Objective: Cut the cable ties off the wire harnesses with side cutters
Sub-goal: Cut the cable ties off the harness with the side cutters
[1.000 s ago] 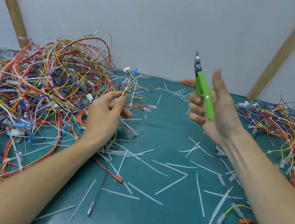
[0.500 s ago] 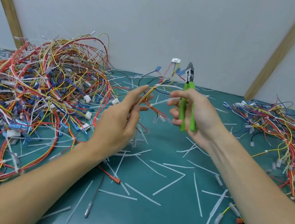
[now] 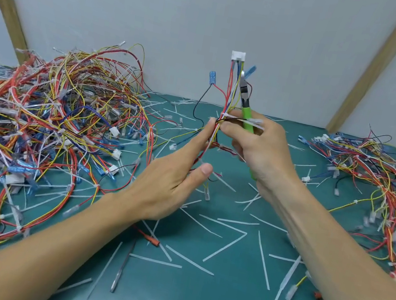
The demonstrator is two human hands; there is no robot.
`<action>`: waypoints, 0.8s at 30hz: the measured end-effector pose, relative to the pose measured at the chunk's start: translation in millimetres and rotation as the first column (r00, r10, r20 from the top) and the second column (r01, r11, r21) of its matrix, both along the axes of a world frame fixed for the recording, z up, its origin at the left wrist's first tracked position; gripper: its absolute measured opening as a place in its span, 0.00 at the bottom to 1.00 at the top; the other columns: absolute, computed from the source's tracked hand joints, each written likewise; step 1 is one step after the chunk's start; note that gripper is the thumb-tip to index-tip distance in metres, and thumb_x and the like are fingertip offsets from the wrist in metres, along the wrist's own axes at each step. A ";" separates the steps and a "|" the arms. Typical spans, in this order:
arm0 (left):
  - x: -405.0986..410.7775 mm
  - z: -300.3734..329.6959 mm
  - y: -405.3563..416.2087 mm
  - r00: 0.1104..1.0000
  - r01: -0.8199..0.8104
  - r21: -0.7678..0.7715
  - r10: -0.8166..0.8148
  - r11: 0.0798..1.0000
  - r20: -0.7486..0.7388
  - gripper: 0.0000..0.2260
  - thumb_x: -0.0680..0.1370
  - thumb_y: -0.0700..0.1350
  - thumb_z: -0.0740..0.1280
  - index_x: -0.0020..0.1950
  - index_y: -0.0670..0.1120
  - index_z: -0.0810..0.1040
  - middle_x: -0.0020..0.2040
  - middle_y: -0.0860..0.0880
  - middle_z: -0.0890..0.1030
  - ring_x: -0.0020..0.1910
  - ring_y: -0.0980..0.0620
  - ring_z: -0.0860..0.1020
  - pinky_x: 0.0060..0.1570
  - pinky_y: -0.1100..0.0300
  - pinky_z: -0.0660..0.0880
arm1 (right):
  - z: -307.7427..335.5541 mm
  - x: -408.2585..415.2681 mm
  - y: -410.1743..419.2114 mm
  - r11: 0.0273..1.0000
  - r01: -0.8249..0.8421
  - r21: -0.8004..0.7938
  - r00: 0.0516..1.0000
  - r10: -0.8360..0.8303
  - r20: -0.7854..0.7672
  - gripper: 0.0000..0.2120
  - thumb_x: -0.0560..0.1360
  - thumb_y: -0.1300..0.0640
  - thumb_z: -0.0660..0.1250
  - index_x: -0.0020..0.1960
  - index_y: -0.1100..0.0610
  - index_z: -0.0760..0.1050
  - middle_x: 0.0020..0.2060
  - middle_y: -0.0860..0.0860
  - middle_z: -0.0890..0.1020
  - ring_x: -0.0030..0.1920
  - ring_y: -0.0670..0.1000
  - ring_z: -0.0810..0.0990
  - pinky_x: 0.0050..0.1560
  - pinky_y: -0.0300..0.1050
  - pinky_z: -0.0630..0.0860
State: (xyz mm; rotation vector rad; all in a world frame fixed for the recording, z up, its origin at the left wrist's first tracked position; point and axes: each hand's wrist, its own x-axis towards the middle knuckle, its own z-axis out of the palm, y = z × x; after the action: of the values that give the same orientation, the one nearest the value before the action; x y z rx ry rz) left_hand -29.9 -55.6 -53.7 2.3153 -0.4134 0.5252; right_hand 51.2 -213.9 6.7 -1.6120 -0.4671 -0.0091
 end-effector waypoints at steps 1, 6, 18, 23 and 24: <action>0.3 -0.7 -0.8 1.000 0.012 0.009 -0.012 1.000 -0.007 0.29 0.83 0.60 0.51 0.80 0.64 0.39 0.76 0.67 0.64 0.70 0.68 0.68 0.64 0.59 0.70 | 0.1 0.6 -1.0 1.000 -0.012 0.016 1.000 0.012 -0.006 0.08 0.75 0.64 0.74 0.44 0.51 0.81 0.27 0.41 0.79 0.26 0.39 0.72 0.30 0.30 0.66; 3.1 -4.8 1.6 0.997 0.054 0.044 -0.052 0.998 -0.049 0.31 0.82 0.65 0.50 0.80 0.63 0.36 0.80 0.68 0.51 0.75 0.73 0.55 0.67 0.79 0.54 | 0.6 -1.4 -2.9 0.996 -0.076 0.035 0.997 0.076 0.008 0.06 0.74 0.62 0.77 0.46 0.54 0.82 0.28 0.41 0.81 0.26 0.38 0.75 0.29 0.25 0.67; 15.5 -3.9 28.4 0.950 -0.283 0.059 0.271 0.957 0.156 0.32 0.69 0.30 0.61 0.73 0.47 0.70 0.68 0.50 0.76 0.70 0.50 0.72 0.71 0.47 0.66 | 53.2 25.9 -44.3 0.873 0.148 0.464 0.980 -0.066 -0.189 0.07 0.80 0.59 0.66 0.44 0.54 0.80 0.31 0.46 0.78 0.25 0.43 0.62 0.25 0.36 0.54; 17.4 -14.6 14.2 0.983 -0.180 0.464 0.141 0.867 0.119 0.18 0.78 0.44 0.69 0.68 0.53 0.76 0.65 0.54 0.77 0.71 0.51 0.71 0.78 0.42 0.48 | 68.6 35.0 -72.2 0.804 0.136 0.579 0.974 0.000 -0.229 0.08 0.82 0.58 0.62 0.47 0.54 0.79 0.32 0.46 0.74 0.27 0.45 0.57 0.25 0.37 0.54; 17.3 -14.6 12.3 0.979 -0.193 0.450 0.144 0.872 0.142 0.14 0.79 0.45 0.70 0.64 0.52 0.78 0.62 0.52 0.77 0.68 0.49 0.73 0.78 0.41 0.50 | 69.6 36.9 -75.6 0.799 0.146 0.583 0.971 -0.003 -0.239 0.08 0.82 0.57 0.62 0.48 0.55 0.79 0.31 0.46 0.73 0.27 0.44 0.57 0.25 0.37 0.54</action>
State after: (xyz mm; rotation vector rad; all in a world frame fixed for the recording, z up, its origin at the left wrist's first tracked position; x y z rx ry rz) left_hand -12.6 -43.4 -68.3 2.8131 -0.4231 0.6965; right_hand 88.1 -289.4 76.3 -0.9837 -0.1863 -0.0291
